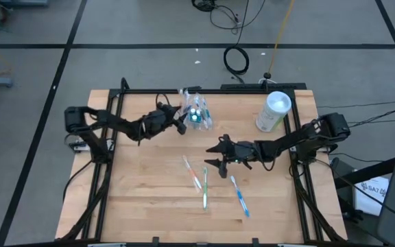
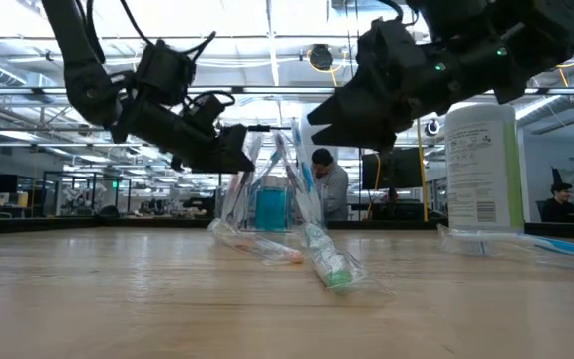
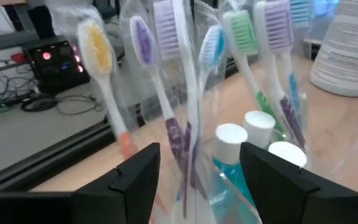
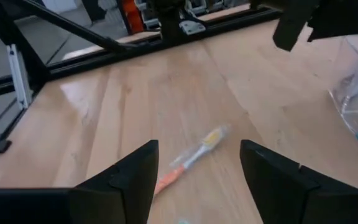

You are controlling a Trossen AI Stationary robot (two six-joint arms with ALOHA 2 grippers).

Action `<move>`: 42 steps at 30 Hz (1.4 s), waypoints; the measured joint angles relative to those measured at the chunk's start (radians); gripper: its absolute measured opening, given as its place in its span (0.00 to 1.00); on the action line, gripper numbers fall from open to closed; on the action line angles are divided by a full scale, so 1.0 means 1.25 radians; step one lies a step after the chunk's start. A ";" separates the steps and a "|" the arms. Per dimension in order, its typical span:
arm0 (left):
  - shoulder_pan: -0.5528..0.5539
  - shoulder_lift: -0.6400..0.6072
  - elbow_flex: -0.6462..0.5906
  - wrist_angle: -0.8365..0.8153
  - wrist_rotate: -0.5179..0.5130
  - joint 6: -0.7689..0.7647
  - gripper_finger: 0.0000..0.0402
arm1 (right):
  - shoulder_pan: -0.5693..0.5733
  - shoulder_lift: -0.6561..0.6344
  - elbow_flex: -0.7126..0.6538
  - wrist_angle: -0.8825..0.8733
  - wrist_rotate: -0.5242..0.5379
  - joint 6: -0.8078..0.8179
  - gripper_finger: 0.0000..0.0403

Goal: Pick & Place toothbrushing station
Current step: Put the orange toothbrush into the transparent organizer

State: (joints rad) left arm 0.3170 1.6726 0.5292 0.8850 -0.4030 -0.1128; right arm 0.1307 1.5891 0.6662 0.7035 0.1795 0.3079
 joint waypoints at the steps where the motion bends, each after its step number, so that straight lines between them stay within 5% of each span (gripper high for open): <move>1: -0.005 -0.023 0.000 -0.034 -0.007 -0.001 0.57 | 0.000 0.012 0.012 0.000 0.000 0.001 0.55; 10: -0.059 -0.261 -0.001 -0.285 -0.014 -0.066 0.57 | -0.006 0.123 0.166 -0.113 0.000 -0.007 0.55; 23: -0.104 -0.531 0.000 -0.281 -0.007 0.015 0.57 | -0.021 0.335 0.358 -0.271 0.001 0.075 0.55; 36: -0.114 -0.572 0.000 -0.414 0.035 0.023 0.57 | -0.008 0.433 0.361 -0.152 0.011 0.156 0.49; 42: -0.115 -0.568 0.000 -0.441 0.035 0.004 0.57 | 0.012 0.444 0.362 -0.179 0.057 -0.020 0.45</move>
State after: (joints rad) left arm 0.1738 0.9623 0.5293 0.3340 -0.3592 -0.1074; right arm 0.1451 2.1446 1.1191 0.4802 0.2505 0.2825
